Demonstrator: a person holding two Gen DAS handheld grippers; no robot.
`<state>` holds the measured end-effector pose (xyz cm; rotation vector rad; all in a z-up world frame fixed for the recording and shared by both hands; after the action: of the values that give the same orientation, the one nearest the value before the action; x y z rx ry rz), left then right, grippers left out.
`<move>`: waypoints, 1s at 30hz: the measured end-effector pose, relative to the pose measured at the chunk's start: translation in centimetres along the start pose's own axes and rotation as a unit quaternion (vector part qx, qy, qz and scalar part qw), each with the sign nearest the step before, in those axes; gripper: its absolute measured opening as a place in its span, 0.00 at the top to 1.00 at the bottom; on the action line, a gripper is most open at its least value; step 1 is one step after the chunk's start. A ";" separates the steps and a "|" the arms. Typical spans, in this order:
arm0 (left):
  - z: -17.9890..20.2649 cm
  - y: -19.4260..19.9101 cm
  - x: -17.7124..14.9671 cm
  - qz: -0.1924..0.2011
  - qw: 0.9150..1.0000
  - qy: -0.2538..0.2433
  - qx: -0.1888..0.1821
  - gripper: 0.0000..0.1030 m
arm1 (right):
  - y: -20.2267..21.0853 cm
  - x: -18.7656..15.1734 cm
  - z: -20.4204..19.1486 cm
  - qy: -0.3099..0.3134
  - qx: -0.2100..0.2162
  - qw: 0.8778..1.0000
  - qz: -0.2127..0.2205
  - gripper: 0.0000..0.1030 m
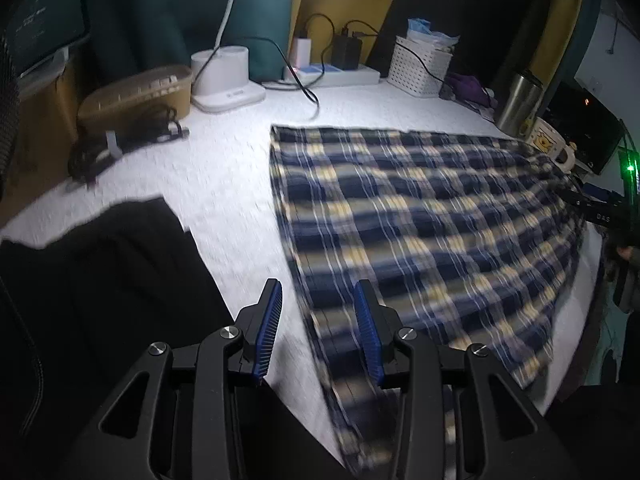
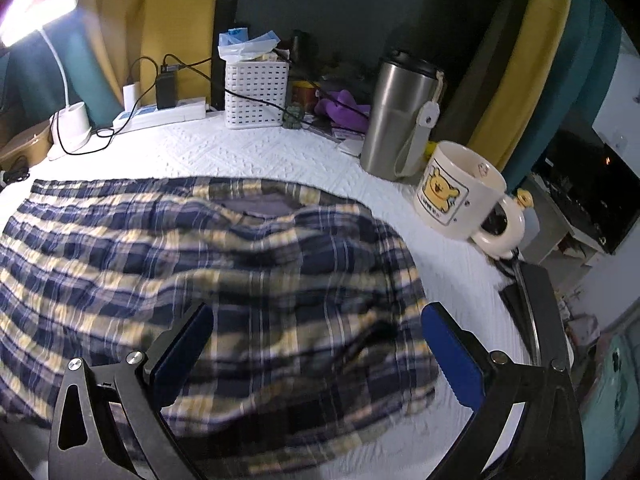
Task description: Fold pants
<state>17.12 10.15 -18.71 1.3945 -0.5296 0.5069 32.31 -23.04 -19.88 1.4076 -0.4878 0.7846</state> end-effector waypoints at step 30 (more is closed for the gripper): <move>1.9 2.4 -5.3 0.006 0.998 -0.039 0.054 0.91 | 4.0 -5.4 1.0 -0.014 0.006 1.000 0.001 0.00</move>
<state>11.35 8.44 -19.93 1.5193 -0.5808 0.4974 25.94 -25.12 -20.97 1.4308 -0.5066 0.7718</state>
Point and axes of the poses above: each gripper's, at about its wrist camera, not at the fingertips, and y roughly against the way its jaws point, z to its right, x to its top, the point moved 10 cm from there along -y, roughly the way its jaws point, and after that the axes turned 6 degrees about -y, right-handed, at the moved point
